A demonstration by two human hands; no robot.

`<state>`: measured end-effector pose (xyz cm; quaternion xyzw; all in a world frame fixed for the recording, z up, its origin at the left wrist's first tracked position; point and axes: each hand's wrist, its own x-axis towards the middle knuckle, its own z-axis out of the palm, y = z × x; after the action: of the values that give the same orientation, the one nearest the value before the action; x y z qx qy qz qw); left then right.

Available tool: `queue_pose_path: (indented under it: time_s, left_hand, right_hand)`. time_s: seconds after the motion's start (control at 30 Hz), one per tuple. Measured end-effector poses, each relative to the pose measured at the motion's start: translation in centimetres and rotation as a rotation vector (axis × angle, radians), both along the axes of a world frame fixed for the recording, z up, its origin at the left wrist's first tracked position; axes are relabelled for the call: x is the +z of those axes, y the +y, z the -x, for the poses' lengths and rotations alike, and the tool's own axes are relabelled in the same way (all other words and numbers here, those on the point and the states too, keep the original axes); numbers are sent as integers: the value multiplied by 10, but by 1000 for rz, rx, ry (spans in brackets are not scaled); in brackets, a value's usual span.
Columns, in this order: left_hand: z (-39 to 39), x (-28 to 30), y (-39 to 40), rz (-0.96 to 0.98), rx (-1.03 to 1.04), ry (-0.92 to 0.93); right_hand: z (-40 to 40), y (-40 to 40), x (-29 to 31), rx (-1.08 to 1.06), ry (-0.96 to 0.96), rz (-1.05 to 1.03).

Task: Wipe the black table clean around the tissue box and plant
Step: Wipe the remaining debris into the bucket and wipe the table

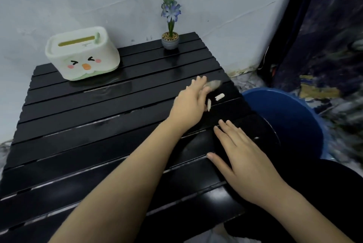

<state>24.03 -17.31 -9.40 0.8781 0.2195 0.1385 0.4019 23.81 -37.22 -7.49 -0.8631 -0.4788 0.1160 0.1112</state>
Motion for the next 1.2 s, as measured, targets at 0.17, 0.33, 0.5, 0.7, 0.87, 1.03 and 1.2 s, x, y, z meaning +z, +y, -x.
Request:
queue_pose_path:
  time_s: [0.17,0.33,0.5,0.7,0.87,1.03,1.2]
  left_hand:
    - [67,7,55,-105,266,-71]
    - [124,-17,84,-339,193,343]
    - [87,-19,53,-436,166,334]
    - [23,-17,-16,-475,44,255]
    - [-28,-15,-55,-461,-118,144]
    - [-68,-16,-73,-401,-298,30]
    - [-88,-10,-81,-148,-330,23]
  right_hand:
    - [-5,-22,1,-80,-12,1]
    - [-7,-42,-1,-162,-5,-6]
    - [-11,-62,3,-206,19,-9]
    - [-19,-76,4,-197,22,-1]
    - [-21,-76,1,-202,2,-14]
    - [-22,-78,1,-201,-3,-27]
    - [-20,-75,1,-194,-13,-27]
